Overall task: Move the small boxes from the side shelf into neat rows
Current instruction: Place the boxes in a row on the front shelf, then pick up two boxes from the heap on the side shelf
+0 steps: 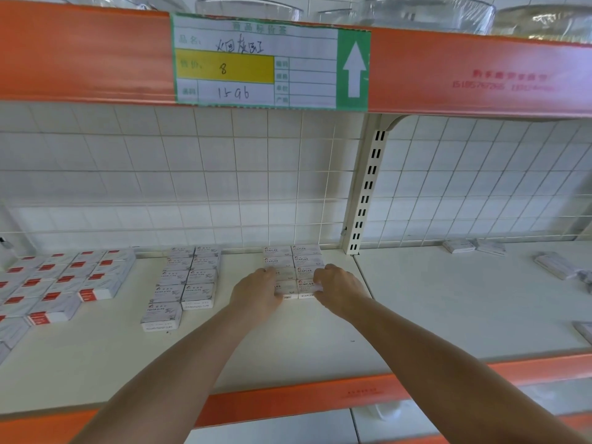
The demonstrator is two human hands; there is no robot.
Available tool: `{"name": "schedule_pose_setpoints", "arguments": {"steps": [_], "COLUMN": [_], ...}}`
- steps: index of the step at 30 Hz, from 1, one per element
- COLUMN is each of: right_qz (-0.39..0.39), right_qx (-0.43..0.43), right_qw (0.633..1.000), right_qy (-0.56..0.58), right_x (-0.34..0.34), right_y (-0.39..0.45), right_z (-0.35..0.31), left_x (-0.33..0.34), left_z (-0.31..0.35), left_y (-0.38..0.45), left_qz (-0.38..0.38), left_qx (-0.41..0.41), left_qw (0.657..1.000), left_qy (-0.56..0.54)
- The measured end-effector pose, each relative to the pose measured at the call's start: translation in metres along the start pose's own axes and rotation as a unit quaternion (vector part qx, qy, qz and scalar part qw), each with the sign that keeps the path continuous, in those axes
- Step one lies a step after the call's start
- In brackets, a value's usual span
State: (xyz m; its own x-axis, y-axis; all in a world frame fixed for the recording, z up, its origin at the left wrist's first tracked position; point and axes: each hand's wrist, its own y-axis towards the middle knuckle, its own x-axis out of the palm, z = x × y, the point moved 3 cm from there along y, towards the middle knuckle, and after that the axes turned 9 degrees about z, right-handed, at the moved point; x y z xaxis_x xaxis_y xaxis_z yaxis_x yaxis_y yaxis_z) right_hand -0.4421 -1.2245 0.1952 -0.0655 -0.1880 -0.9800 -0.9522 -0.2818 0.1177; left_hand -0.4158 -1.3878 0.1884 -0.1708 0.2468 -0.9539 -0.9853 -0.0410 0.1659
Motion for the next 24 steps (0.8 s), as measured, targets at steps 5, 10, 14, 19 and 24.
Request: {"name": "schedule_pose_setpoints", "arguments": {"steps": [5, 10, 14, 19, 24], "right_qz": [-0.004, 0.006, 0.015, 0.014, 0.020], "right_qx": [0.005, 0.030, 0.045, 0.068, 0.098], "right_qw": [1.000, 0.999, 0.998, 0.997, 0.994], "right_qy": [-0.018, -0.023, -0.033, -0.037, -0.034], "right_x": [-0.005, -0.016, -0.027, -0.037, -0.045], "right_y": [-0.009, -0.021, -0.032, -0.054, -0.077], "right_z": [0.004, 0.013, 0.021, 0.034, 0.055], "left_x": [-0.006, -0.019, -0.019, -0.014, -0.011], "left_z": [0.003, 0.019, 0.038, 0.065, 0.098], "left_y": [-0.003, -0.001, 0.000, -0.003, -0.007], "left_qz": [0.000, 0.031, 0.017, 0.001, 0.001], "left_qx": [0.011, 0.076, 0.140, 0.192, 0.228], "left_qw": [1.000, 0.996, 0.990, 0.981, 0.974], "left_qy": [0.017, 0.029, 0.024, 0.023, 0.007]}}
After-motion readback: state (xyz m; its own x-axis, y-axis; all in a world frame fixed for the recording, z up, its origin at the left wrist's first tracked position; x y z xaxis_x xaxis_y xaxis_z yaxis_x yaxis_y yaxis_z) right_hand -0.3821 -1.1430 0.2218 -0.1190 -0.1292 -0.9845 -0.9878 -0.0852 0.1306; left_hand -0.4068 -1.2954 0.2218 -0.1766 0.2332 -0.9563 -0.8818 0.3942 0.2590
